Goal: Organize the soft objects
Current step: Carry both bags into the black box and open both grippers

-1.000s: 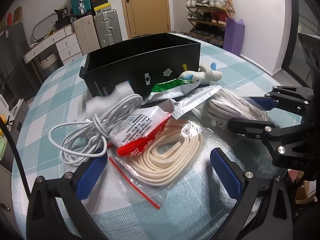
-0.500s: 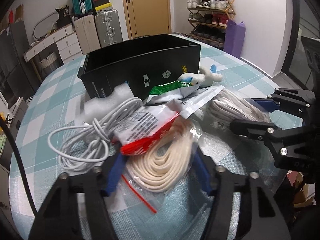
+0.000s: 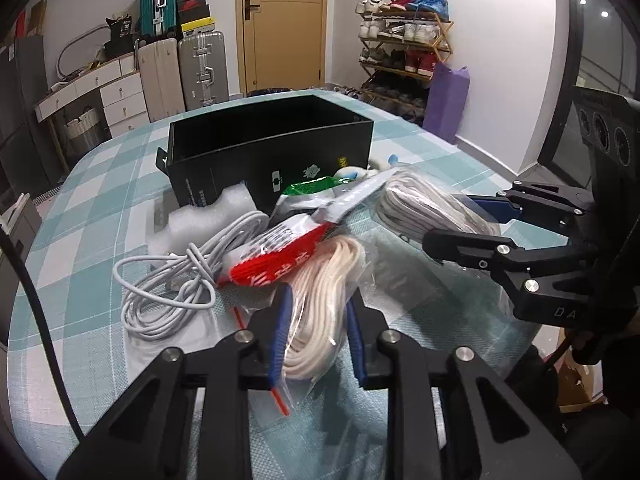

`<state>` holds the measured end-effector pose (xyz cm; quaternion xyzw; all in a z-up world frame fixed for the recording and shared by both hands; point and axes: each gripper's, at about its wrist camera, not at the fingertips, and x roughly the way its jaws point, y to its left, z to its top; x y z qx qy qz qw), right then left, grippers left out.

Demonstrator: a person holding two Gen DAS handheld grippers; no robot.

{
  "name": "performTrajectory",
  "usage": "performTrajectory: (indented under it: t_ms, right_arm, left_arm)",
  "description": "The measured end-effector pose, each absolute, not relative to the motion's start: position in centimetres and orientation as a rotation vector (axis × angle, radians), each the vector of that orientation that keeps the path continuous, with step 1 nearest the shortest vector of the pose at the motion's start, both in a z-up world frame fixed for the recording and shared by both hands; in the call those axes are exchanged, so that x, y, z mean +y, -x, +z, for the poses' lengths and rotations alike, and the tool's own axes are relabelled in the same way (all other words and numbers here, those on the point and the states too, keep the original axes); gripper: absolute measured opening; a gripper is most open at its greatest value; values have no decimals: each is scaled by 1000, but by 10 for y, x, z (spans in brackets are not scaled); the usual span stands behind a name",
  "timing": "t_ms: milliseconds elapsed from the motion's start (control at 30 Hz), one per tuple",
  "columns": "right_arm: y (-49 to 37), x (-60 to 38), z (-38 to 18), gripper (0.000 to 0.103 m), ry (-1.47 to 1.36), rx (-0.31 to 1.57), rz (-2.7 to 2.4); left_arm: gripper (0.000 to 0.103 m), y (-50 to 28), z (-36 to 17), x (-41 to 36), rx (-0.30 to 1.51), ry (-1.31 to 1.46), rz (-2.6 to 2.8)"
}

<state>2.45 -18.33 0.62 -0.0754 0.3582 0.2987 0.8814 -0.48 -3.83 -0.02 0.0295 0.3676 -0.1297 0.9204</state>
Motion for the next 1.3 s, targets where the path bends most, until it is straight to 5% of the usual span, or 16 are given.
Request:
performTrajectory:
  t_ms: [333,1300]
  right_arm:
    - [-16,-183,22,41,142,692,628]
    - [-20,-184,74,41,85,588,625]
  left_arm:
    - [10,11,5,-38,724,-48,-289]
    - [9,18,72,-9,559,83,-279]
